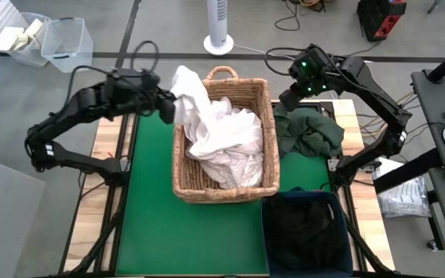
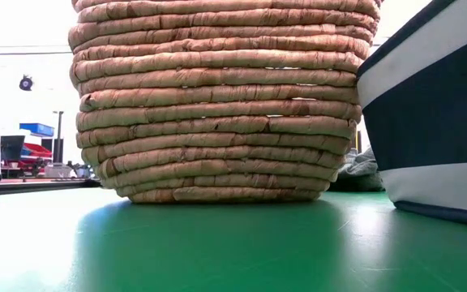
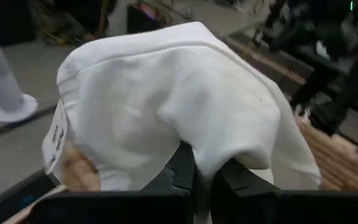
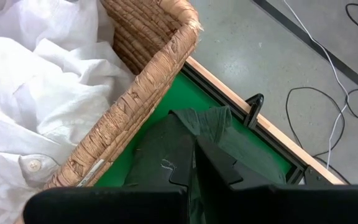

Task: Sort clothes
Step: Put the white pants into the basket, then put the green polo shirt into the laundry organizer

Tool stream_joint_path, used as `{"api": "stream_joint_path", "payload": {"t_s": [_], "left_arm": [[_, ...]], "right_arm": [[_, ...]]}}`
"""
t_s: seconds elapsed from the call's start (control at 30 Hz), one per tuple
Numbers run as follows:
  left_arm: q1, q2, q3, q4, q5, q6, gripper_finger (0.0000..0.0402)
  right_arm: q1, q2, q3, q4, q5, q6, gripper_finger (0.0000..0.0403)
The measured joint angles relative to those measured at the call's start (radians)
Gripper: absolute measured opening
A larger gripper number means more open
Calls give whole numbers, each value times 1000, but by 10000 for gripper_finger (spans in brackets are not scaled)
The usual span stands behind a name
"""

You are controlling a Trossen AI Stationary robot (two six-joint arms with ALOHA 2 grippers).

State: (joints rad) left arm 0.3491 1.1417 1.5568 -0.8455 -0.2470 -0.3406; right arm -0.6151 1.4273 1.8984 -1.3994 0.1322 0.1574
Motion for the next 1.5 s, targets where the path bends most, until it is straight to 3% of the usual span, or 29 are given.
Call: {"api": "stream_joint_path", "payload": {"t_s": [0.2, 0.53, 0.73, 1.23, 1.5], "left_arm": [[-14, 75, -1, 5, 4, -28, 20], [-21, 134, -1, 19, 105, -32, 141], [-37, 114, -1, 25, 108, -24, 194], [-45, -19, -1, -54, 99, -43, 193], [-45, -59, -1, -117, 67, -65, 190]], "right_arm": [[0, 0, 0, 0, 0, 6, 12], [0, 0, 0, 1, 1, 6, 12], [0, 0, 0, 0, 1, -1, 12], [-21, 11, -15, -91, 106, 85, 12], [-96, 5, -144, -169, 106, 126, 12]]}}
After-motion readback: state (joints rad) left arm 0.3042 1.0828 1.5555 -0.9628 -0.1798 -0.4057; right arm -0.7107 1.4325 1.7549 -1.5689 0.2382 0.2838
